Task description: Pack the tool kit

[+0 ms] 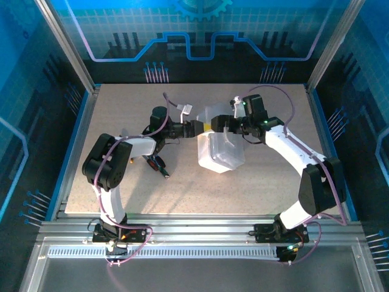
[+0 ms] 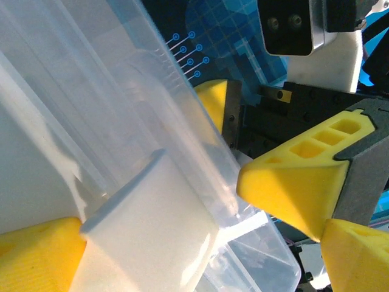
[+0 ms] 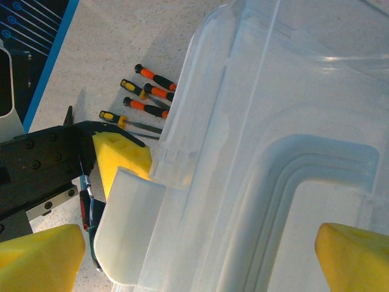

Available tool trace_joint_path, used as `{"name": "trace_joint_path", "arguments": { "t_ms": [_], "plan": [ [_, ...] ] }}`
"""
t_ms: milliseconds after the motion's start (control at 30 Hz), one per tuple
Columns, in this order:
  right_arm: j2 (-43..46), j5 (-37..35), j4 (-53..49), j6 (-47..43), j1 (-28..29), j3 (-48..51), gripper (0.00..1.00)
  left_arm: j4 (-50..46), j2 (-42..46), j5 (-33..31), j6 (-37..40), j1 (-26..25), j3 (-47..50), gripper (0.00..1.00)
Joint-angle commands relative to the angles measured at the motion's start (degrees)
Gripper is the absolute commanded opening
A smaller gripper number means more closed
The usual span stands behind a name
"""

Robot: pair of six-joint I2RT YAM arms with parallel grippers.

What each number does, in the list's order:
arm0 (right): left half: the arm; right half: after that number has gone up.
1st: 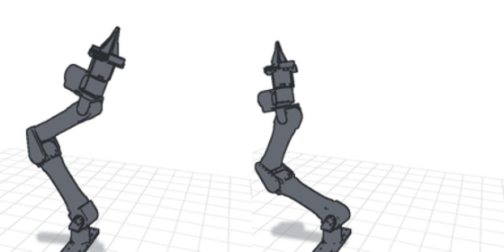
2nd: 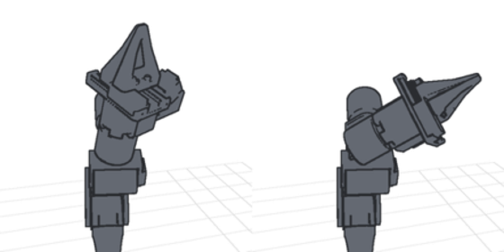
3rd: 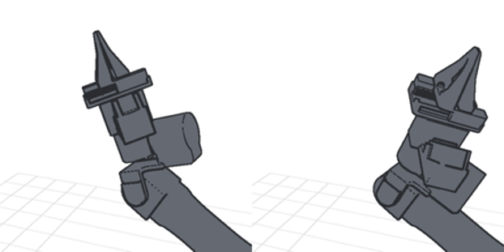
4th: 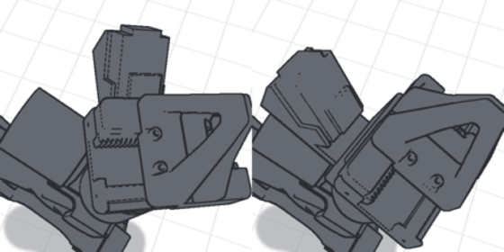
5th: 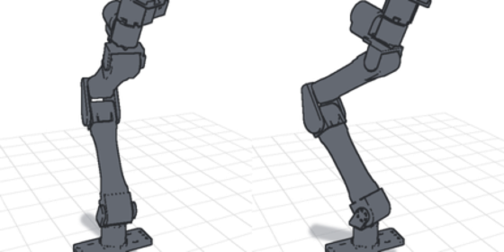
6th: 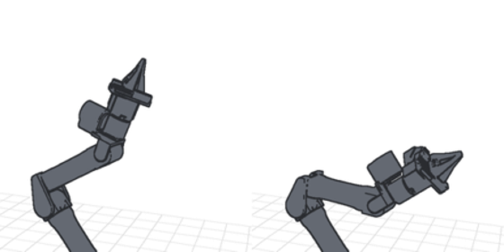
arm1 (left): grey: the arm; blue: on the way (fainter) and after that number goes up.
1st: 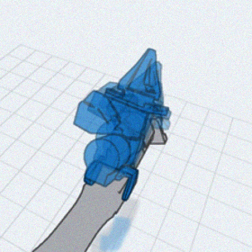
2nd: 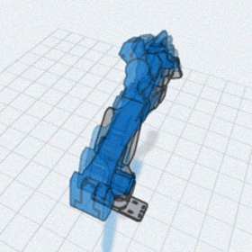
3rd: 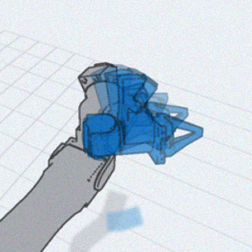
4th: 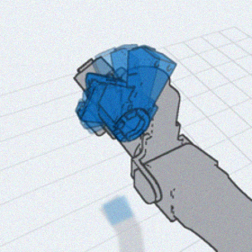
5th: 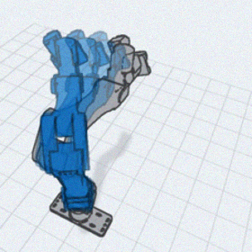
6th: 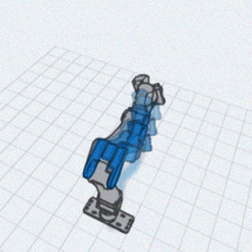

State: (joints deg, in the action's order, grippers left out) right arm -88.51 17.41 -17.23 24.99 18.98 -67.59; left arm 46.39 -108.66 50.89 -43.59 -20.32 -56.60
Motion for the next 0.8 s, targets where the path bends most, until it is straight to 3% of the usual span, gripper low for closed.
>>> {"name": "trace_joint_path", "arguments": {
  "t_ms": [0,300,467,600,767],
  "plan": [
    [3.9,4.3,-5.0,-1.0,-2.0,-2.3,1.0,-12.5,-6.4,-6.0,-1.1,0.1,2.7,0.99],
    [5.1,5.0,-5.5,-1.9,-4.8,-1.7,1.0,-11.2,-8.8,-6.1,-1.8,0.0,2.2,0.99],
    [5.0,-6.0,-13.6,-6.7,-5.0,-3.2,1.0,-13.3,-6.6,-6.6,-0.4,0.0,2.5,0.99],
    [4.3,-15.1,-17.7,-9.1,-4.4,-2.9,1.0,-24.1,-0.8,-9.8,5.6,0.0,1.2,0.99],
    [1.9,-20.0,-18.3,-9.9,-3.0,-2.5,1.0,-49.4,8.5,-21.2,19.2,-0.1,-5.6,0.99]
  ]
}}
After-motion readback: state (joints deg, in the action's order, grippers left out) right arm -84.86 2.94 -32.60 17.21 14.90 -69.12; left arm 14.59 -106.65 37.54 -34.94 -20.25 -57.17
